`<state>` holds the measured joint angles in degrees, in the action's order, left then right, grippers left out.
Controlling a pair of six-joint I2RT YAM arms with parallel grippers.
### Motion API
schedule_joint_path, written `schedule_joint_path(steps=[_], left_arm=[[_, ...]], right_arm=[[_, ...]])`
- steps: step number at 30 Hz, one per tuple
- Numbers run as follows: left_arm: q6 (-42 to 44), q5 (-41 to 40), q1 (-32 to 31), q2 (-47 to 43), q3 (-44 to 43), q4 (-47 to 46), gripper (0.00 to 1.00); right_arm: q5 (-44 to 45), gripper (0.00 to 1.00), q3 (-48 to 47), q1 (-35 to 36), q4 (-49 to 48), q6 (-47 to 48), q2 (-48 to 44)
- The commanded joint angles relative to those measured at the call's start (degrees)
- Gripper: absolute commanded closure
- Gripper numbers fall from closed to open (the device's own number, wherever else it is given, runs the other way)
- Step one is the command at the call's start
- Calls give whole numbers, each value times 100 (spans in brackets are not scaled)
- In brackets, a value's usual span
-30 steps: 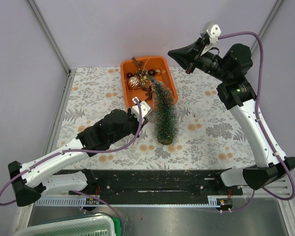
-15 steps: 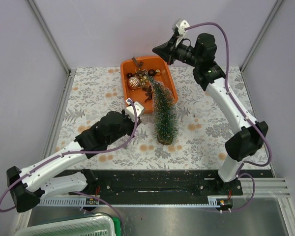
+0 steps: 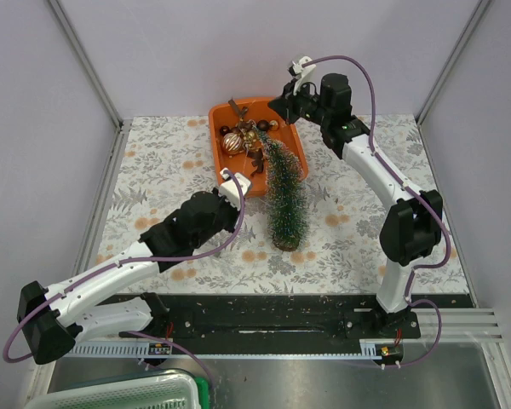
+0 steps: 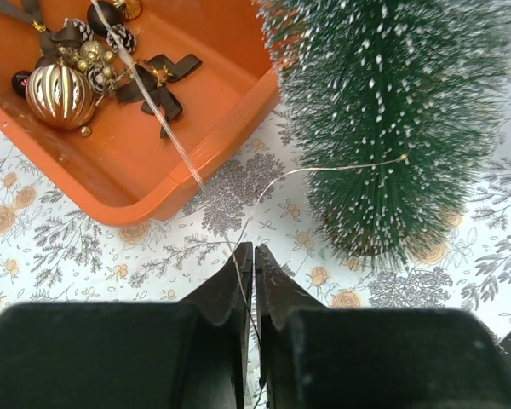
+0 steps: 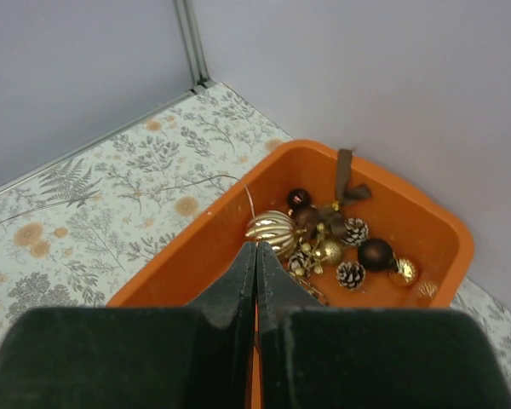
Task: Decorate the small christmas tree
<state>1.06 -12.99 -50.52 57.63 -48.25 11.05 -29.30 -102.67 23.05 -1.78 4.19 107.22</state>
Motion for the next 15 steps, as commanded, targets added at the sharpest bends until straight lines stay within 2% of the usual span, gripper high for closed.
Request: schedule_joint_path(steps=[1, 4, 5, 6, 12, 14, 15], left_arm=[[-27, -388, 69, 64, 140, -533, 88], [-79, -581, 130, 91, 210, -656, 78], [-80, -590, 156, 100, 237, -709, 70], [-80, -634, 174, 100, 246, -779, 56], [-80, -678, 218, 82, 184, -824, 20], [-80, -643, 227, 30, 184, -763, 16], [-245, -617, 253, 3, 193, -736, 12]], right_arm=[[451, 100, 396, -414, -384, -233, -174], [732, 100, 932, -608, -551, -322, -499], [881, 100, 1142, -669, -569, -278, -666], [1056, 100, 1327, -705, -552, -234, -789], [2200, 100, 2426, -968, -376, -119, -1642], [2515, 100, 2690, -1083, -323, -146, -1844], [2717, 100, 2830, -1135, -305, -164, -1975]])
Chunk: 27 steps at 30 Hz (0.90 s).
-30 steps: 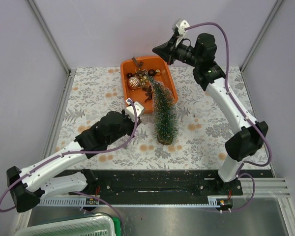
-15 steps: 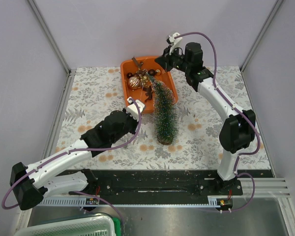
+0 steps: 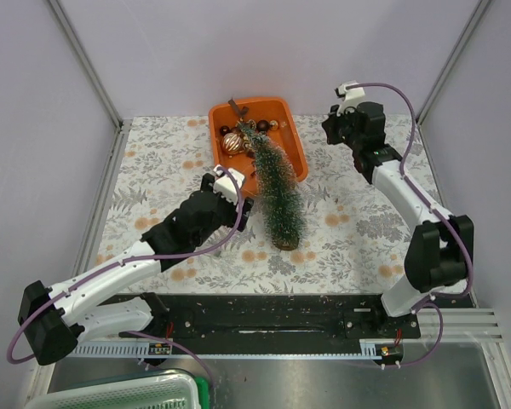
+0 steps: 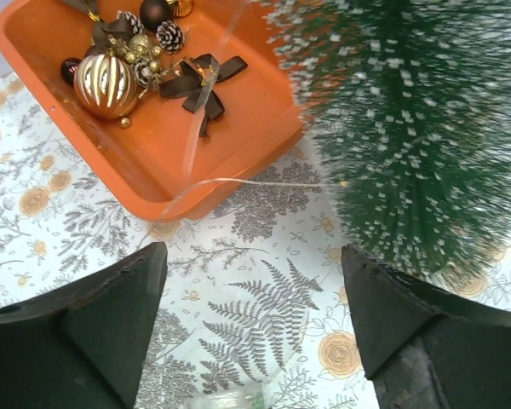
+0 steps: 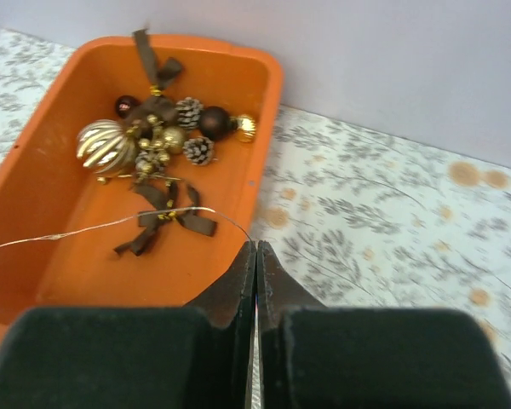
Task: Decorate the small christmas tree
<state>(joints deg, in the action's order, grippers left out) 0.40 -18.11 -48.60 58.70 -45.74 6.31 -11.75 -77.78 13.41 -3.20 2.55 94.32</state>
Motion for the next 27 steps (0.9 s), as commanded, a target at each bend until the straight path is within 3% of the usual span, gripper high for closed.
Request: schedule_joint_path(steps=[1, 8, 15, 18, 24, 27], left_arm=[[-207, -70, 78, -156, -58, -227, 11], [-286, 447, 184, -332, -58, -86, 1], [-348, 1168, 193, -368, -181, -24, 1], [-392, 1598, 202, -403, -243, 116, 1], [-603, 3565, 421, -517, -225, 178, 1], [-568, 3657, 544, -561, -278, 265, 1]], right_arm=[[1120, 100, 481, -242, -146, -35, -809], [1790, 100, 1501, -339, -49, -437, -1854], [1325, 100, 2346, -339, 784, -1317, -3349], [1674, 100, 2486, -339, 1242, -1266, -3789], [1799, 100, 2005, -339, 1173, -1098, -3361], [1912, 100, 1679, -330, 1208, -1099, -2930]])
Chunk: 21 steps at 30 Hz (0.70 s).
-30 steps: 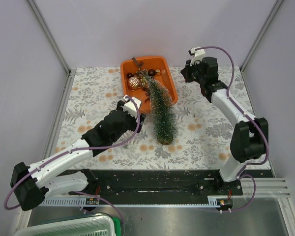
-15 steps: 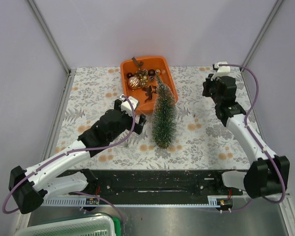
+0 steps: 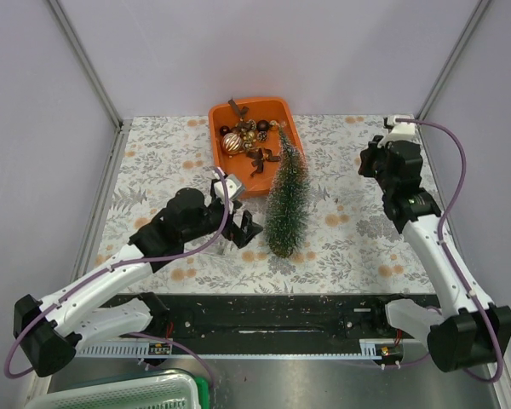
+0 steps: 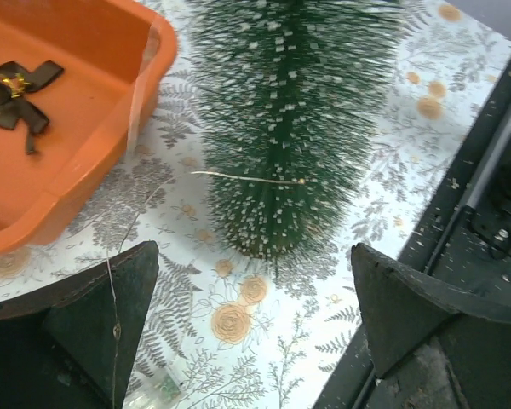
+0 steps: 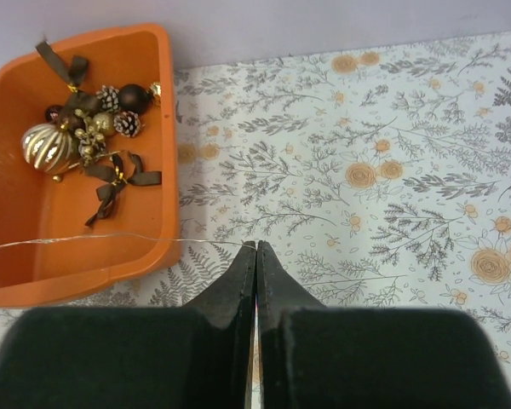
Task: Decorate the small christmas tree
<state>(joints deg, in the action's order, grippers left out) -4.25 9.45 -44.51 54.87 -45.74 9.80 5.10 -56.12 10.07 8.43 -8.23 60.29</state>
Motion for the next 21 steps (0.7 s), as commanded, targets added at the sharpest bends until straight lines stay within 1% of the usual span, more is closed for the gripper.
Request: schedule_joint_path(steps=[1, 6, 10, 12, 17, 21], left_arm=[[-50, 866, 179, -205, -304, -40, 1], [380, 619, 320, -407, -217, 22, 1], [390, 584, 426, -547, -111, -31, 1], [390, 610, 461, -600, -94, 30, 1], [969, 654, 470, -767, 187, 197, 1], [1461, 322, 478, -881, 530, 171, 1]], right_arm=[[332, 100, -549, -4, 89, -21, 562], [1237, 100, -505, -5, 238, 233, 922], [1835, 100, -479, -5, 239, 340, 1265], [2020, 100, -400, -5, 212, 287, 1266], [2293, 100, -180, -66, 107, 252, 1196], [2311, 100, -145, -84, 54, 217, 1099]])
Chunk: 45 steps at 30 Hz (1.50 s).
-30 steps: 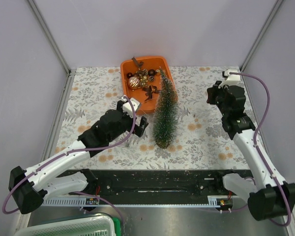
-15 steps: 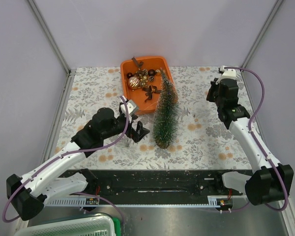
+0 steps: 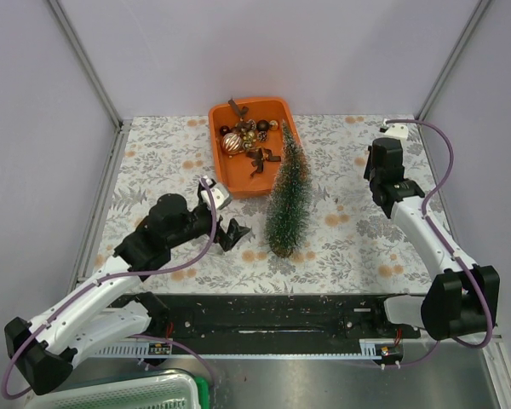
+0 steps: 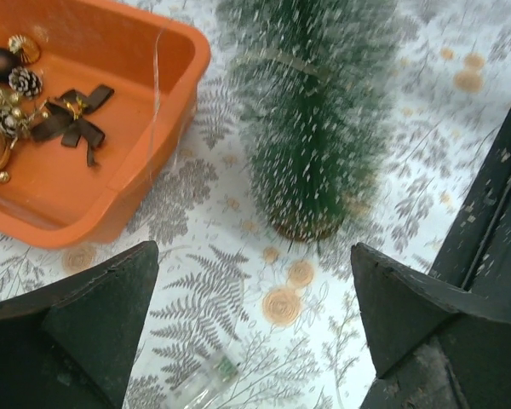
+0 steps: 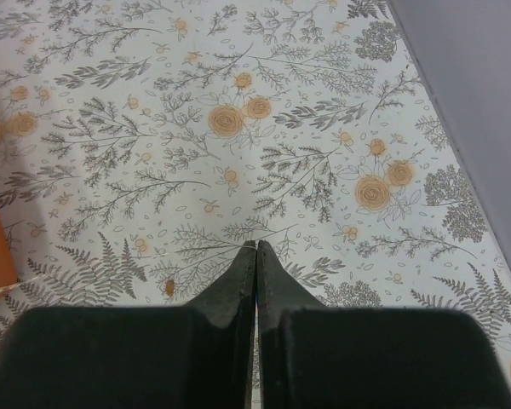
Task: Decorate the small christmas tree
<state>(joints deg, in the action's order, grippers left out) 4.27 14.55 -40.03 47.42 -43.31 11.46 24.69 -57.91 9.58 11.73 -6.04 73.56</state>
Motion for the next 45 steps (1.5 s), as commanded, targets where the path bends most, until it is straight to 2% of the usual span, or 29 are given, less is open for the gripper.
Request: schedule_joint_path(steps=[1, 11, 16, 19, 24, 29, 32, 34, 37, 40, 42, 45], left_arm=[[653, -328, 30, -162, 358, -47, 1], [707, -699, 57, -294, 508, -215, 1], [400, -699, 92, -303, 332, -180, 1], [198, -541, 109, -295, 87, -153, 1], [-207, -67, 197, -260, -475, -197, 1], [-618, 408, 215, -49, -1187, -40, 1], [-805, 619, 206, 162, -1521, 5, 1], [-892, 891, 206, 285, -1759, -91, 1], [-1033, 1673, 93, 575, -2250, -101, 1], [-465, 1850, -433, 970, -2918, 354, 1], [639, 1667, -855, 1303, -3270, 724, 1], [1329, 1271, -1392, 1831, -3727, 928, 1]], right_arm=[[361, 100, 43, -36, -259, -2, -254], [1415, 100, 535, -141, -74, -63, -553], [2417, 100, 465, -194, 355, -387, -772], [1683, 100, 570, -387, 672, -774, -1482], [382, 100, 447, -396, 1962, -1293, -2397], [-1542, 100, 728, -387, 2789, -1768, -3223], [-2133, 100, 799, -352, 3335, -1935, -3584], [-2353, 100, 633, -54, 3406, -2023, -3769], [-3126, 100, 211, 8, 3827, -1910, -3569], [-3855, 100, 0, 8, 4135, -1787, -3559], [-4146, 100, -88, 17, 4389, -1716, -3576], [-4270, 100, -238, 26, 4759, -1637, -3734]])
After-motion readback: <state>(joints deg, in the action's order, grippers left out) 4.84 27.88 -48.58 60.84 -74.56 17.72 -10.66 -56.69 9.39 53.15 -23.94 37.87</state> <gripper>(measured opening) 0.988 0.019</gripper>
